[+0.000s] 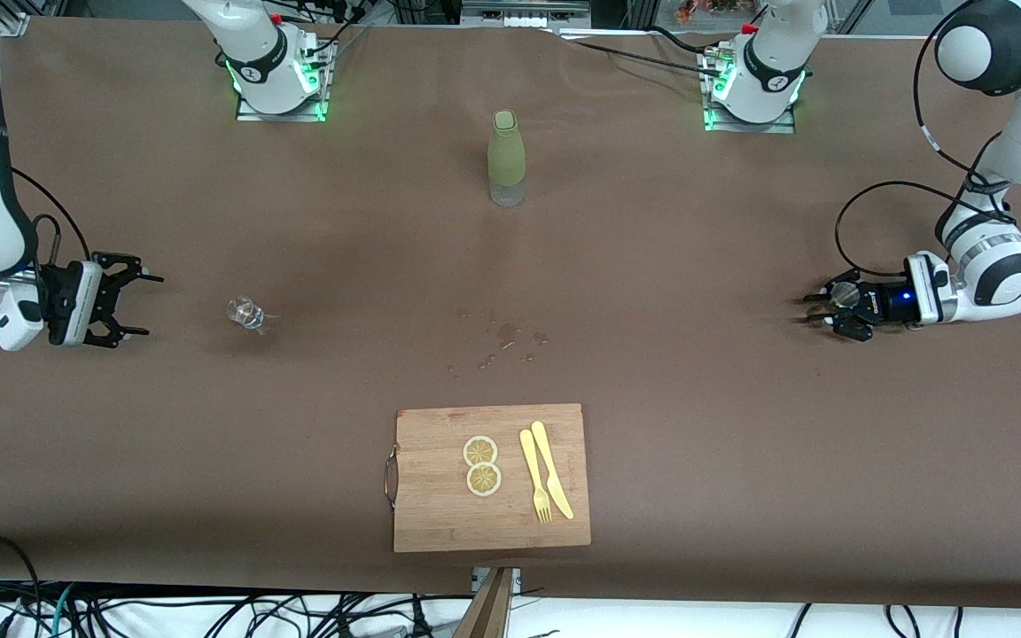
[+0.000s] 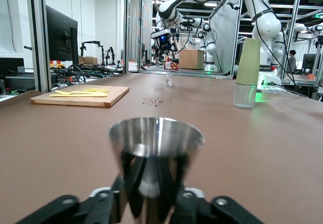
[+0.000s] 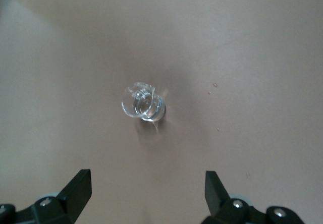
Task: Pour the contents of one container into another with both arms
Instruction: 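Lower the beaker with the right gripper while the left gripper lowers the jigger, then open both grippers, releasing the beaker and jigger, and lift away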
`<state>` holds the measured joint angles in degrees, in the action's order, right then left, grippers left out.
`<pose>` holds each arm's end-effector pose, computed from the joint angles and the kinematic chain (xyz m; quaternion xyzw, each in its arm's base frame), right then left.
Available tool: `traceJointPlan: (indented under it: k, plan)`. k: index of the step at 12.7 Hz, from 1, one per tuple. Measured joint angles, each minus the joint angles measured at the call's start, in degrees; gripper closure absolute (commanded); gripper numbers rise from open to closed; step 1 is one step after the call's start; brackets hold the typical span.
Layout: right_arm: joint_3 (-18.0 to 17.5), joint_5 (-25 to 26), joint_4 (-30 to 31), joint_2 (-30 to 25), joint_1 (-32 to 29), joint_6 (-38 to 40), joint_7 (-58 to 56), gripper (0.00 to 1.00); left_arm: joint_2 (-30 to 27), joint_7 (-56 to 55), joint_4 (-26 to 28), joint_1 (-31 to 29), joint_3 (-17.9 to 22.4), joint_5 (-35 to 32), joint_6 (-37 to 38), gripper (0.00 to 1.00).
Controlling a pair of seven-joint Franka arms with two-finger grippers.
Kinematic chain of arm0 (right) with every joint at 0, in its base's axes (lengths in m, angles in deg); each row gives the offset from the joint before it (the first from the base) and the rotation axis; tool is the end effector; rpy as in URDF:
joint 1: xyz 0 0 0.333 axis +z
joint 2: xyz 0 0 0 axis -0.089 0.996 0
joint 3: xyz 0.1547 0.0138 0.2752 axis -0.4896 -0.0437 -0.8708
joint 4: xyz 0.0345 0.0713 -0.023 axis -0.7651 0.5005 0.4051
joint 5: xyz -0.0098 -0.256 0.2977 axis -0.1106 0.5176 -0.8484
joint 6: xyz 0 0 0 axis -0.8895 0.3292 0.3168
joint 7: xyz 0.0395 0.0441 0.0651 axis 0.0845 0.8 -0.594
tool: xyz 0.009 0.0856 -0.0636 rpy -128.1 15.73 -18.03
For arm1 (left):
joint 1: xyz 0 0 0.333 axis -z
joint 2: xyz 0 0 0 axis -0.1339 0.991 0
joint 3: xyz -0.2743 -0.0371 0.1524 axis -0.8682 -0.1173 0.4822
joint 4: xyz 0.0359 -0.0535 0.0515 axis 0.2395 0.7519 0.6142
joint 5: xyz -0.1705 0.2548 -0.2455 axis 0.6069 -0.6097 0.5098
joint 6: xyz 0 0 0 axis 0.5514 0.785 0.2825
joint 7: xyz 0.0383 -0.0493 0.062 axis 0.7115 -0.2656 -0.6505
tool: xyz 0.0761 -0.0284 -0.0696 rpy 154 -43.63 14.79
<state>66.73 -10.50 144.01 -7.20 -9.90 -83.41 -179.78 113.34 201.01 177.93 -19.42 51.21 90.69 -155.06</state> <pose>0.5927 -0.1322 0.3088 -0.8180 -0.5353 -0.0308 0.2083 0.5047 0.2072 0.0683 0.5623 -0.5002 0.4692 0.4620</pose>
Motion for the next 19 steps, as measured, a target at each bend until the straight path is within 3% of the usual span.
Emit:
traceJointPlan:
  k: [2,6,10,13,15,17,19]
  plan:
    - [-1.42,5.29,-0.01,-3.13,2.73,0.01,12.62,0.00,0.00,0.00,-0.04,-0.01,0.27,0.00,0.02,0.00]
    - [-8.96,14.79,-0.02,-8.38,4.23,0.89,37.45,0.00,0.01,0.00,-0.31,-0.02,0.61,0.00,0.12,0.00]
    - [-12.13,16.93,-0.01,-9.72,5.48,1.80,49.92,0.00,0.02,-0.74,-3.07,0.01,3.06,-2.51,0.24,0.00]
    - [-12.89,18.05,-0.17,-10.00,7.05,2.61,61.35,0.00,0.01,-3.77,-7.74,-0.02,5.91,-8.17,0.97,0.00]
    - [-15.46,22.74,-1.13,-11.13,7.28,4.03,73.31,0.00,-0.12,-7.97,-13.17,-0.03,6.96,-12.53,1.28,0.00]
    - [-17.78,25.91,-1.96,-13.05,7.48,5.95,85.18,0.00,-0.38,-14.02,-18.74,0.16,7.06,-15.55,1.75,0.00]
    - [-17.79,26.47,-2.27,-15.65,7.03,9.03,90.60,0.00,-0.65,-23.04,-23.46,1.41,8.44,-17.11,2.77,0.00]
